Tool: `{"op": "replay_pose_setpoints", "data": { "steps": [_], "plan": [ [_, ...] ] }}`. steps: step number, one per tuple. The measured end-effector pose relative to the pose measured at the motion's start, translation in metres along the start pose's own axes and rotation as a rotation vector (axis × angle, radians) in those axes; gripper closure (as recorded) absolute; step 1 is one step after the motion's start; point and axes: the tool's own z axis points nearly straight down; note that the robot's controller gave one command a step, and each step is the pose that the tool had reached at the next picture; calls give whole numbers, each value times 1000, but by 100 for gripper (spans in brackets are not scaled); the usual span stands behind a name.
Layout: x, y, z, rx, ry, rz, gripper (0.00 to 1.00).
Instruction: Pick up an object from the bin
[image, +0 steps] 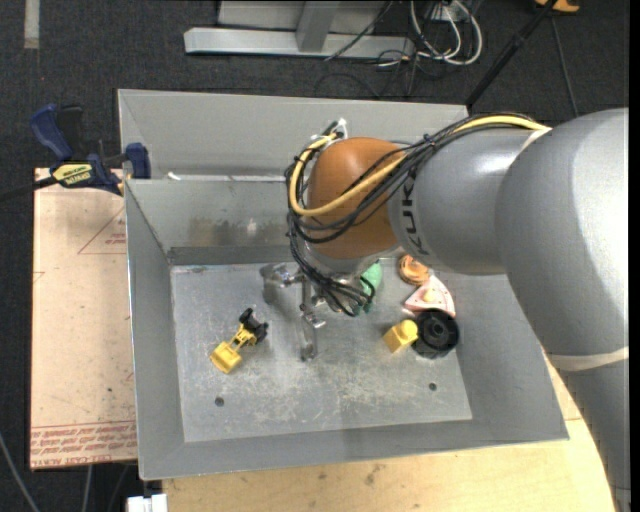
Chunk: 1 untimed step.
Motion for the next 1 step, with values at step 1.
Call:
{"op": "replay_pose_setpoints", "data": {
  "steps": [1],
  "plan": [
    [-18,5,0,2,-1,164,0]
  ]
}}
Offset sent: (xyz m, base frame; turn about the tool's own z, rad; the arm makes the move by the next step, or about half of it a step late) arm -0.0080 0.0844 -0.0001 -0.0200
